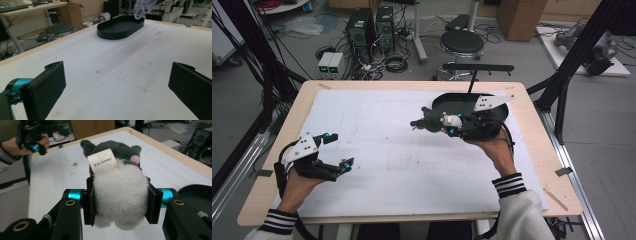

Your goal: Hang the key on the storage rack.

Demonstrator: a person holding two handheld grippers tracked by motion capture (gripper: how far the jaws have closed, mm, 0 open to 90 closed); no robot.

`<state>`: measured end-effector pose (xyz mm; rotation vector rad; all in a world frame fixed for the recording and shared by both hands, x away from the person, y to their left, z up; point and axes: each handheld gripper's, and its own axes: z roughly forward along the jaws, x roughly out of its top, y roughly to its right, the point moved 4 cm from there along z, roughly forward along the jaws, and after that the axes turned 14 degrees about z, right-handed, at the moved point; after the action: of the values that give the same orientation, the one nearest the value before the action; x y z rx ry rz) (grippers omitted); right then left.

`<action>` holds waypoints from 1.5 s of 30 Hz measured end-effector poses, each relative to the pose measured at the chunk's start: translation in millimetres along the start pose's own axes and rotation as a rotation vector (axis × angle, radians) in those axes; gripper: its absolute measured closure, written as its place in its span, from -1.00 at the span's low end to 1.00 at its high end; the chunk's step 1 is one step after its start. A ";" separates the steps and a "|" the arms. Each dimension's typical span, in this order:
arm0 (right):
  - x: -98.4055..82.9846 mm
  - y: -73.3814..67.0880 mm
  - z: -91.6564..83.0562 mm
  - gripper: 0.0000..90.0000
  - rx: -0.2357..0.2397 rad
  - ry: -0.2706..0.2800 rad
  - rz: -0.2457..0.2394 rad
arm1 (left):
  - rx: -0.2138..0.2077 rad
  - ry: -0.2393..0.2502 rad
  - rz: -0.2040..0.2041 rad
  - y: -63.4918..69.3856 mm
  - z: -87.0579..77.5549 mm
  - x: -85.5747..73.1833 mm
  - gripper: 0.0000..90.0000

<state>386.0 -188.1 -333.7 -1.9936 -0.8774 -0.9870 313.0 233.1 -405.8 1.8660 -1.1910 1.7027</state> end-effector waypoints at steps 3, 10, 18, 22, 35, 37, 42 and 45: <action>1.3 4.7 -5.4 0.19 -0.036 0.018 0.024 | 0.036 0.016 -0.019 3.5 -6.2 -10.5 -0.96; 2.9 23.6 -22.3 0.19 -0.147 0.081 0.100 | 0.112 0.022 -0.046 9.1 -16.3 -28.9 -0.96; 7.1 41.3 -42.1 0.19 -0.264 0.141 0.140 | 0.170 0.036 -0.069 14.1 -22.6 -46.7 -0.96; 7.5 47.0 -48.6 0.19 -0.295 0.154 0.152 | 0.187 0.025 -0.086 13.2 -22.9 -50.4 -0.96; 13.9 64.2 -71.6 0.19 -0.424 0.193 0.174 | 0.218 0.063 -0.119 11.2 -27.7 -54.0 -0.96; 14.5 66.3 -74.7 0.19 -0.439 0.196 0.177 | 0.220 0.063 -0.116 11.3 -28.0 -54.1 -0.96; 14.6 72.5 -82.8 0.19 -0.471 0.213 0.194 | 0.226 0.067 -0.111 11.9 -28.4 -54.1 -0.96; 14.6 76.1 -87.2 0.19 -0.490 0.222 0.198 | 0.234 0.070 -0.106 12.4 -29.0 -54.2 -0.96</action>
<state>424.4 -294.8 -306.6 -2.2564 -0.3254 -1.3696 288.9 265.7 -453.6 1.9444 -0.8808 1.8992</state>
